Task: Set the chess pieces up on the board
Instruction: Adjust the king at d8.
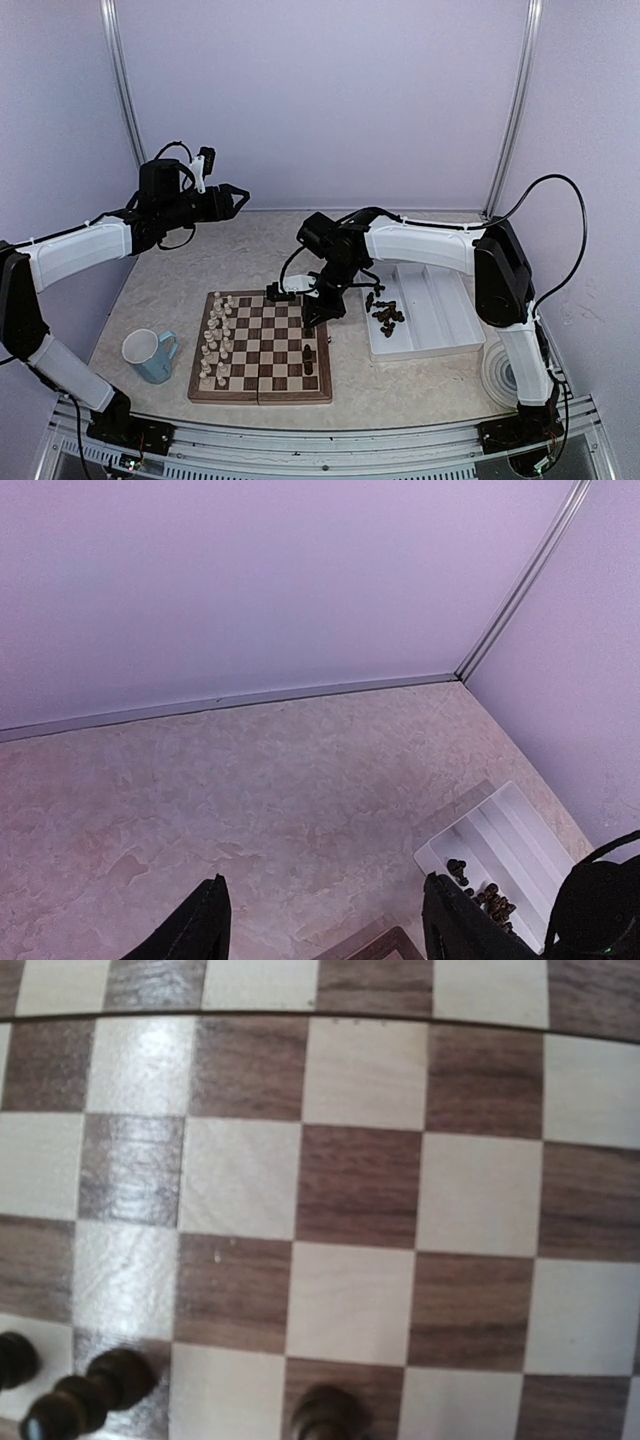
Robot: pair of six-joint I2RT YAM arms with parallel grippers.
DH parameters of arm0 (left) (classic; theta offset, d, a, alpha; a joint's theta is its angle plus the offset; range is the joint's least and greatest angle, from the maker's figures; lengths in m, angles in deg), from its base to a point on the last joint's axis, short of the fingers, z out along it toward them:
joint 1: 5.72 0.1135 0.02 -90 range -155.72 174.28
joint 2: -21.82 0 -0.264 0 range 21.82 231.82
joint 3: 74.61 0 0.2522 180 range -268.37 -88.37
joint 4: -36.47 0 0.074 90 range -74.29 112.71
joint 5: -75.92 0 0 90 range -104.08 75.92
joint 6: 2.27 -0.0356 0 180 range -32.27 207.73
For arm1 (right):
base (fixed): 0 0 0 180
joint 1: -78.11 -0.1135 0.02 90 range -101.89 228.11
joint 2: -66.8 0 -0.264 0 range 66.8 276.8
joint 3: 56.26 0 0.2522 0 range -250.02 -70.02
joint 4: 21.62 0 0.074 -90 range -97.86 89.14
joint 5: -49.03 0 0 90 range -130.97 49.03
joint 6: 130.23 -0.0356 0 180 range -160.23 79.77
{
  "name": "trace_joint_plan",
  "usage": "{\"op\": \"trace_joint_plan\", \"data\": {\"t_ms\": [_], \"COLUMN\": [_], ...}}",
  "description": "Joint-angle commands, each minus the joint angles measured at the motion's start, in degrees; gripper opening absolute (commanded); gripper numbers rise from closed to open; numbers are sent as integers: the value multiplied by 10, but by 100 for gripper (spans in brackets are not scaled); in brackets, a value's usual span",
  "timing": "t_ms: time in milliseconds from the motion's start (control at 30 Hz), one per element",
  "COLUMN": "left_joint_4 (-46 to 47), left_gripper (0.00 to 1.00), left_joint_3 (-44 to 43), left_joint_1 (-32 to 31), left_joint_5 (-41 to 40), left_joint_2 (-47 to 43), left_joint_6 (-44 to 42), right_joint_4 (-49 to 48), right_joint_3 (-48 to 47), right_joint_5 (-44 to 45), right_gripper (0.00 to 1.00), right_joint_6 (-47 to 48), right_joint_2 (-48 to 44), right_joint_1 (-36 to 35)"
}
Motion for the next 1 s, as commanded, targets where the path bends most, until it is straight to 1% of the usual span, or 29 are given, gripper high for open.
{"op": "trace_joint_plan", "data": {"t_ms": [0, 367, 700, 767, 967], "left_joint_4": [0, -1, -1, -1, -1], "left_gripper": [66, 66, 66, 66, 66], "left_joint_3": [-3, -4, -4, -4, -4], "left_joint_1": [5, 5, 5, 5, 5], "left_joint_5": [10, 12, 15, 15, 15], "left_joint_2": [4, 2, 0, -1, -3], "left_joint_6": [-4, -3, -2, -2, -2], "right_joint_4": [10, 12, 8, 7, 3], "right_joint_3": [-15, -12, -3, -2, 1], "right_joint_5": [-7, 1, 8, 10, 19], "right_gripper": [6, 3, 4, 6, 19], "right_joint_6": [4, 3, 1, 0, -3], "right_joint_2": [7, -4, -9, -9, -12], "right_joint_1": [-2, -7, -11, -11, -13]}}
